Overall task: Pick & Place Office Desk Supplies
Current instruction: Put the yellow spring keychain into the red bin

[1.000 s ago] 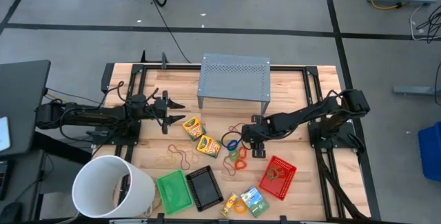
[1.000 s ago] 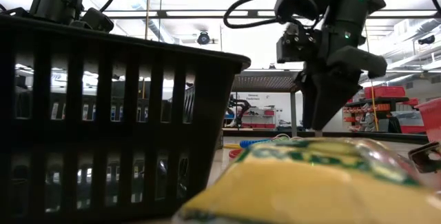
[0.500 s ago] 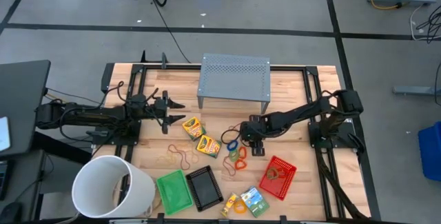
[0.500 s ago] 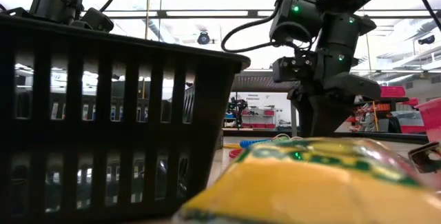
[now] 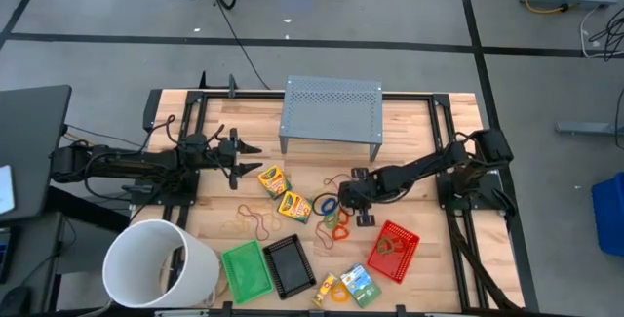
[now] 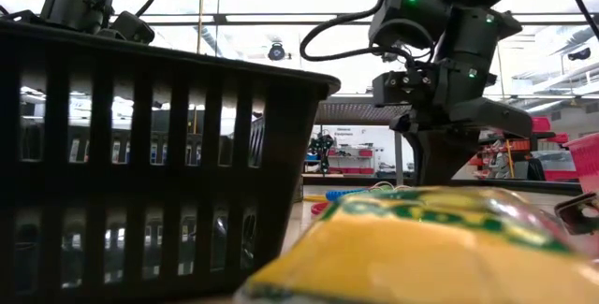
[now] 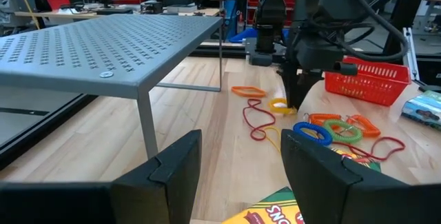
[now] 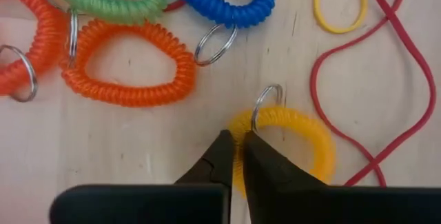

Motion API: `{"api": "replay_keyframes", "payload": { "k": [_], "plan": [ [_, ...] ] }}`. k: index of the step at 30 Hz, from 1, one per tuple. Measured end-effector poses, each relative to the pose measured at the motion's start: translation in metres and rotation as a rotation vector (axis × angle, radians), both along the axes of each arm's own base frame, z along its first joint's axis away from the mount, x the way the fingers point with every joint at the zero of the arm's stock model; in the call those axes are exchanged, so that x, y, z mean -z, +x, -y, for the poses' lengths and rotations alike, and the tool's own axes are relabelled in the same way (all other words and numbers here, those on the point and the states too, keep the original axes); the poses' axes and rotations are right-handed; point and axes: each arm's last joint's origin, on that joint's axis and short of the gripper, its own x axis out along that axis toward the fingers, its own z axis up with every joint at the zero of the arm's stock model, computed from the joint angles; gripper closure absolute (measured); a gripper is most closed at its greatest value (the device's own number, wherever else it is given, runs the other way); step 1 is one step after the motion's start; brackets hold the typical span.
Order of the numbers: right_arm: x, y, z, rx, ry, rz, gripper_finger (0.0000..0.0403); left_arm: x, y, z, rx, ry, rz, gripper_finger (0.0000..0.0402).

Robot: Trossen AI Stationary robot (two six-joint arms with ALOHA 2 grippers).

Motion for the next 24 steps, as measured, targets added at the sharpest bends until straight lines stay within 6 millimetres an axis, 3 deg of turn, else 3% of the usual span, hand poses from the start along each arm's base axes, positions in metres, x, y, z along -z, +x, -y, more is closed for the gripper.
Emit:
{"api": "replay_keyframes", "payload": {
  "k": [8, 14, 18, 21, 24],
  "plan": [
    [-0.015, -0.007, -0.016, 0.034, -0.076, -0.06, 0.0398, 0.0, 0.0, 0.0, -0.001, 0.0, 0.0, 0.0198],
    [-0.057, 0.001, -0.038, 0.039, -0.121, -0.108, 0.0401, 0.0, 0.0, 0.0, -0.004, 0.0, -0.001, 0.0198],
    [-0.096, 0.005, -0.054, 0.058, -0.126, -0.106, 0.0401, 0.0, 0.0, 0.0, -0.003, 0.0, -0.001, 0.0198],
    [-0.117, 0.006, -0.066, 0.074, -0.068, -0.093, 0.0402, 0.0, 0.0, 0.0, -0.003, 0.0, -0.002, 0.0198],
    [-0.125, 0.004, -0.075, 0.103, 0.038, -0.119, 0.0402, 0.0, 0.0, 0.0, -0.004, 0.0, -0.001, 0.0198]
  ]
}}
